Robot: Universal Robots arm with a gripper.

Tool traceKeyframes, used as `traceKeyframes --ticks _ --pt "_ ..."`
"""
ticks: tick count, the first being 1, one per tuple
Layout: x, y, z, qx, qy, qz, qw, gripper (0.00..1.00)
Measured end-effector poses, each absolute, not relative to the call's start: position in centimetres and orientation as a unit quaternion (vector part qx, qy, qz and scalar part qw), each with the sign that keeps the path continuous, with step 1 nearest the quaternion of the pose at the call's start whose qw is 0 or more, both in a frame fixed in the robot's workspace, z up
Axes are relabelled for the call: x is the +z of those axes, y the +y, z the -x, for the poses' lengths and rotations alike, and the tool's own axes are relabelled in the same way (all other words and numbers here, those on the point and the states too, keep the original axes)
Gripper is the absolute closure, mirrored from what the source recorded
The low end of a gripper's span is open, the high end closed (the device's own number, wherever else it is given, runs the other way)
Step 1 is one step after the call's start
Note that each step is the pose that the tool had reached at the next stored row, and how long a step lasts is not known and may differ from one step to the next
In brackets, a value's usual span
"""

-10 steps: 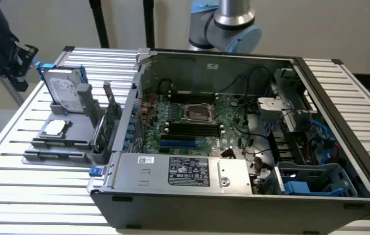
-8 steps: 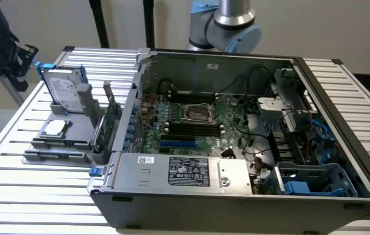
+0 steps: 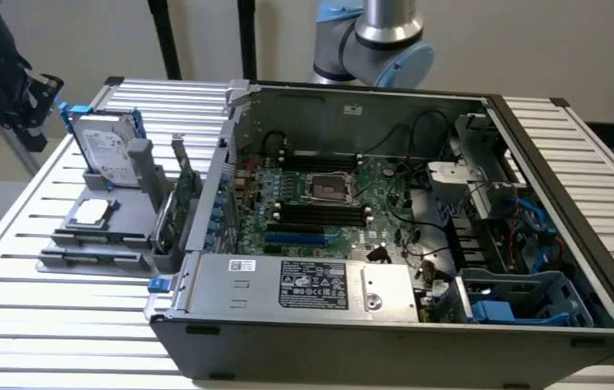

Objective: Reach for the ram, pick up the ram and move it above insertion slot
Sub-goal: 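Reach for the ram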

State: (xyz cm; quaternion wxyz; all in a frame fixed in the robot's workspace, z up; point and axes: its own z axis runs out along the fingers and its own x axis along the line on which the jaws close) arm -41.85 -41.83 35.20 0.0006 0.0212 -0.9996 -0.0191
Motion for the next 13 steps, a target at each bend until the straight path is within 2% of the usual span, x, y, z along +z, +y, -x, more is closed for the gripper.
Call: traceKeyframes --ticks 13 --pt "35.0 -43.1 40.0 -0.019 -1.000 -0.022 0.001 0.89"
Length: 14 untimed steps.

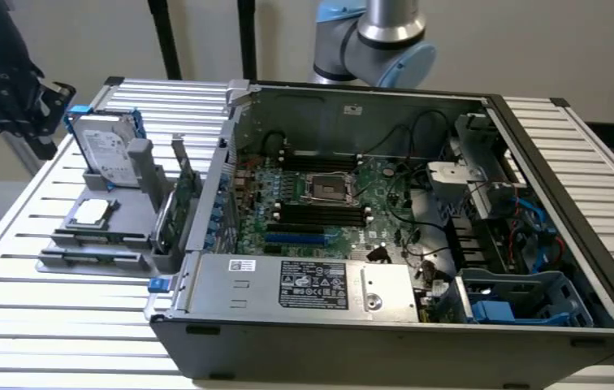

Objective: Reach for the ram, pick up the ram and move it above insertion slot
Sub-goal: 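Reach for the ram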

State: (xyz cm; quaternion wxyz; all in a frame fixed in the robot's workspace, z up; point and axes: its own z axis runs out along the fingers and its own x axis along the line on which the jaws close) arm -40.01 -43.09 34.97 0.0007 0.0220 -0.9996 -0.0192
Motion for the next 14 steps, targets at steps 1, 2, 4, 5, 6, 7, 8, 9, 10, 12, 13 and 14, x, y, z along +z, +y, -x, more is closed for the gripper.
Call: traceKeyframes --ticks 1,2,4,5,6,7,8,9,10,12,13,14 --pt "34.9 -43.3 39.8 -0.019 -1.000 -0.022 0.001 0.89" --pt "34.9 -43.4 39.6 -0.019 -1.000 -0.022 0.001 0.89" --pt "34.7 -43.8 39.1 -0.019 -1.000 -0.022 0.001 0.89" --pt "34.7 -43.9 38.9 -0.019 -1.000 -0.022 0.001 0.89" --pt "34.6 -44.1 38.7 -0.019 -1.000 -0.022 0.001 0.89" --pt "34.5 -44.3 38.5 -0.019 -1.000 -0.023 0.001 0.89" --pt "34.4 -44.5 38.3 -0.019 -1.000 -0.023 0.001 0.89" --pt "34.3 -44.7 38.2 -0.019 -1.000 -0.023 0.001 0.89" --pt "34.2 -44.8 38.1 -0.019 -1.000 -0.023 0.001 0.89" --pt "33.9 -45.1 38.0 -0.019 -1.000 -0.023 0.001 0.89" --pt "33.8 -45.2 38.0 -0.019 -1.000 -0.023 0.001 0.89" --pt "33.6 -45.3 38.0 -0.019 -1.000 -0.024 0.001 0.89"
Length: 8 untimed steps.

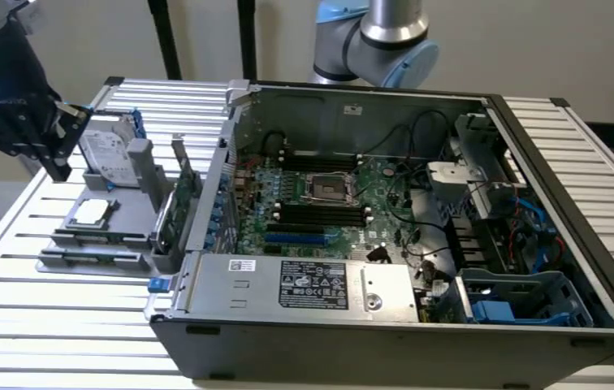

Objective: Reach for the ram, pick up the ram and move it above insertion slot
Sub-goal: 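Reach for the ram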

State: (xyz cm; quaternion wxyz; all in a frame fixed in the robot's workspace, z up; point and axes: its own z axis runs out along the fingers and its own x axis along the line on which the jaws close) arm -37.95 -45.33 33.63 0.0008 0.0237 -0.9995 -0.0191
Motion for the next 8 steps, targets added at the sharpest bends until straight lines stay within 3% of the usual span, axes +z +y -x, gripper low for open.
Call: traceKeyframes --ticks 8 --pt "33.17 -46.13 37.79 -0.019 -0.999 -0.026 0.001 0.89"
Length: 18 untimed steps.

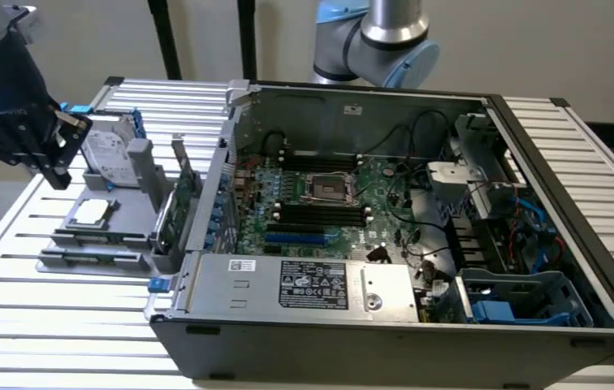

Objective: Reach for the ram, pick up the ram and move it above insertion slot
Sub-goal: 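Reach for the ram, then pick up the ram and move it above insertion slot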

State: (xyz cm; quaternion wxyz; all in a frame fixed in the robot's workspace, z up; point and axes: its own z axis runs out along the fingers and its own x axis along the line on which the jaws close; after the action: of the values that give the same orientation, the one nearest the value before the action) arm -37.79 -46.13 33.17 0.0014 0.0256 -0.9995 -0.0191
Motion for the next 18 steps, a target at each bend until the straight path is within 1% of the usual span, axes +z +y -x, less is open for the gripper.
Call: traceKeyframes --ticks 18 --pt "33.16 -46.14 37.79 -0.019 -0.983 -0.181 0.004 0.89"
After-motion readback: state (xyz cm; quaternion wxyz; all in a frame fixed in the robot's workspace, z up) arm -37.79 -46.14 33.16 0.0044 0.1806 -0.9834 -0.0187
